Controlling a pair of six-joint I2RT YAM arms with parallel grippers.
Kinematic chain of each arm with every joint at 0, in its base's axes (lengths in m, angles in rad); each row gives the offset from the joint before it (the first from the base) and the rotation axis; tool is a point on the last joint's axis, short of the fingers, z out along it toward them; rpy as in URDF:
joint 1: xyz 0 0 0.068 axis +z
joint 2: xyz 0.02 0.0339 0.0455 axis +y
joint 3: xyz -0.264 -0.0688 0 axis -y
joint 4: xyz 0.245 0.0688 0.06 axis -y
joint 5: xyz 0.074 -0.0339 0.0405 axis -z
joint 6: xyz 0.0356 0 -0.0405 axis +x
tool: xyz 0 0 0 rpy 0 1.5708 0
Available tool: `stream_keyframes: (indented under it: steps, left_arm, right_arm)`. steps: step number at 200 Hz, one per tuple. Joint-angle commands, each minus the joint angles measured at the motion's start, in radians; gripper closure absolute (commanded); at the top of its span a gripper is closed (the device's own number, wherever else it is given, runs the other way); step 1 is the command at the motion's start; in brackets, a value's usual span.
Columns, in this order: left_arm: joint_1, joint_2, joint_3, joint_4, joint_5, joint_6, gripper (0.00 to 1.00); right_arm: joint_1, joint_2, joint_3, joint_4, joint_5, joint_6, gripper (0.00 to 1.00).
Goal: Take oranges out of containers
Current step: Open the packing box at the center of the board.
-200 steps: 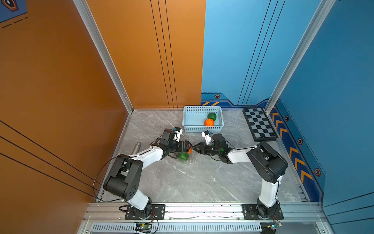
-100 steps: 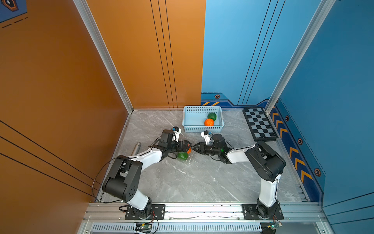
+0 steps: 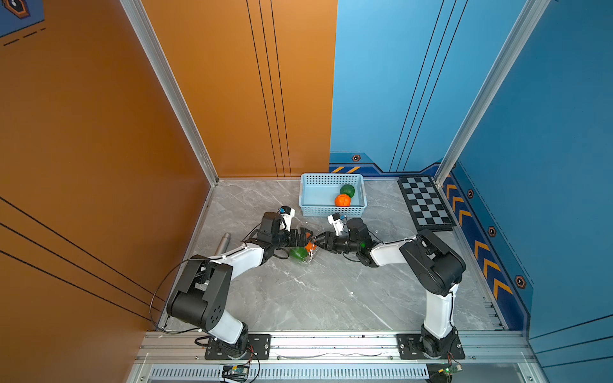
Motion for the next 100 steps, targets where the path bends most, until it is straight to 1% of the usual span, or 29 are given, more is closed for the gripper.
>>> stream_keyframes:
  steps: [1,54,85,100]
  left_arm:
    - [-0.01,0.018,-0.032,-0.018,0.077,-0.017,0.01]
    - [0.0,0.022,-0.05,0.023,0.095,-0.04,0.01]
    - [0.01,0.023,-0.061,0.033,0.101,-0.046,0.01]
    - [0.02,0.015,-0.069,0.034,0.093,-0.05,0.01]
  right_arm:
    - [0.016,0.017,0.048,0.036,-0.043,0.015,0.42]
    - [0.02,0.02,0.06,0.032,-0.057,0.013,0.35]
    - [0.017,0.016,0.062,0.018,-0.055,0.005,0.34]
    - [0.014,0.003,0.063,-0.023,-0.045,-0.018,0.34]
